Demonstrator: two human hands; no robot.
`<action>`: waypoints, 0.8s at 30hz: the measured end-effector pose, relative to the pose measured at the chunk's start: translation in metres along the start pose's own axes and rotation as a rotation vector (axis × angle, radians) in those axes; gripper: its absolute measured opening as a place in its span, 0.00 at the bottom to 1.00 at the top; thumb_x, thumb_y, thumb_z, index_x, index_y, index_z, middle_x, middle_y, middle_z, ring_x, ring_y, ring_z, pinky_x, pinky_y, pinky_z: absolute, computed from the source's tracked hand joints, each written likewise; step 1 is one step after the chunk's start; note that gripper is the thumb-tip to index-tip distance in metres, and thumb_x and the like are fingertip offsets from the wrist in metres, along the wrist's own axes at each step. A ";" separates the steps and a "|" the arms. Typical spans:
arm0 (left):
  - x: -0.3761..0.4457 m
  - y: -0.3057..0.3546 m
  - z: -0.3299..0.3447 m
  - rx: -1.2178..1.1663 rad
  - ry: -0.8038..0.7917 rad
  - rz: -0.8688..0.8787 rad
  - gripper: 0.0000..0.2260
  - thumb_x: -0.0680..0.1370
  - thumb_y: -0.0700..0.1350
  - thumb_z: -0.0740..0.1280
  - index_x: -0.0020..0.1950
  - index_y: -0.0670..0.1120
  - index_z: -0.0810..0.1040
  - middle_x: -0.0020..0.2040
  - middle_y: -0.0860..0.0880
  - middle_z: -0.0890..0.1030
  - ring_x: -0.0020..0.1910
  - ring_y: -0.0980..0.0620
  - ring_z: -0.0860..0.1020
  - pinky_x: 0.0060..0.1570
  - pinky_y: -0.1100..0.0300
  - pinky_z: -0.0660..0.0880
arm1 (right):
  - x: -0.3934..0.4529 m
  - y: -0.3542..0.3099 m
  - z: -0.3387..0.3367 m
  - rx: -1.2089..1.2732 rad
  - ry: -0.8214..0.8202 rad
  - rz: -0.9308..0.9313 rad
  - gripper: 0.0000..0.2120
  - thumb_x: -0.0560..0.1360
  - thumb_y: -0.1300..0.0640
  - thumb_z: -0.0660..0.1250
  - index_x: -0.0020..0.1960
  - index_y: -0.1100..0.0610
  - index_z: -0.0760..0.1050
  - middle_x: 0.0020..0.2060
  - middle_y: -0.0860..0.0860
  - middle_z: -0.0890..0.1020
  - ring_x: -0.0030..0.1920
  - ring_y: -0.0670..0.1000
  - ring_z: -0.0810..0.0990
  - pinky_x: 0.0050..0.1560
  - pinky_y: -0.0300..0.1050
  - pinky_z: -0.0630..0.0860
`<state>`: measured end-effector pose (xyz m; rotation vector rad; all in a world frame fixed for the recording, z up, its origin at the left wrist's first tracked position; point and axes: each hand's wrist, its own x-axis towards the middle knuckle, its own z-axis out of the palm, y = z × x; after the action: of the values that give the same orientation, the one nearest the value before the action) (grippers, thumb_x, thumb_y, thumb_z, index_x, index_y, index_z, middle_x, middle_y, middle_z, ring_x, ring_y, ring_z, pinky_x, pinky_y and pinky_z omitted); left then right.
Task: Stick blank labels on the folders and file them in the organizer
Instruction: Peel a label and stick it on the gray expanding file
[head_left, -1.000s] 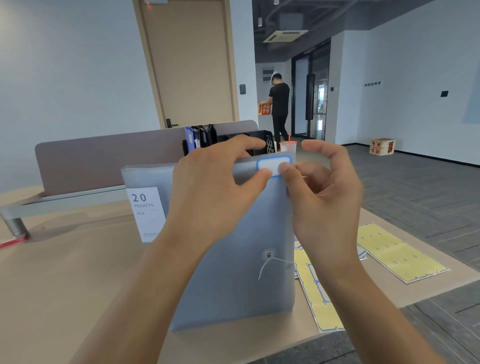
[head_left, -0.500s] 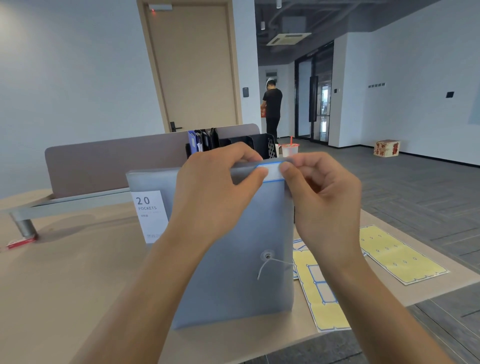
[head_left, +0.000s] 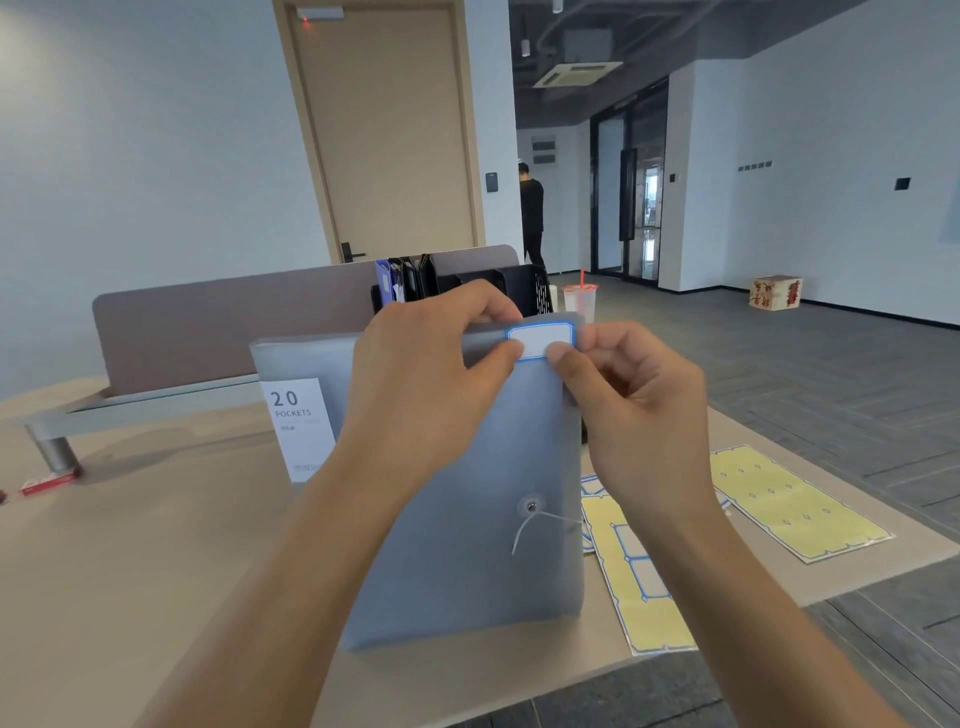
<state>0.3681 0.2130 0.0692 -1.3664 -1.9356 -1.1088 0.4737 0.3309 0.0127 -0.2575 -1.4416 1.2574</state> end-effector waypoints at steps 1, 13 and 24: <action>0.000 0.000 0.000 -0.006 -0.003 0.002 0.04 0.75 0.49 0.72 0.48 0.56 0.81 0.41 0.63 0.82 0.40 0.56 0.78 0.40 0.57 0.74 | -0.001 -0.001 0.000 0.009 -0.004 0.009 0.02 0.78 0.60 0.75 0.47 0.57 0.83 0.36 0.53 0.86 0.31 0.46 0.77 0.33 0.39 0.73; 0.000 0.003 -0.003 -0.054 -0.004 -0.008 0.01 0.77 0.49 0.71 0.45 0.55 0.81 0.40 0.63 0.82 0.36 0.63 0.75 0.37 0.61 0.68 | -0.001 0.000 0.002 -0.071 -0.013 -0.076 0.07 0.77 0.56 0.77 0.44 0.56 0.80 0.36 0.55 0.83 0.33 0.48 0.72 0.36 0.42 0.70; -0.001 0.004 -0.002 -0.046 -0.004 0.018 0.01 0.77 0.49 0.71 0.46 0.55 0.81 0.41 0.63 0.82 0.36 0.59 0.76 0.37 0.60 0.69 | -0.001 -0.002 0.000 -0.061 -0.039 -0.087 0.07 0.79 0.54 0.75 0.46 0.56 0.81 0.36 0.58 0.82 0.33 0.54 0.73 0.38 0.45 0.70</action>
<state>0.3719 0.2115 0.0701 -1.4080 -1.9079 -1.1502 0.4744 0.3294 0.0136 -0.2102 -1.5102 1.1553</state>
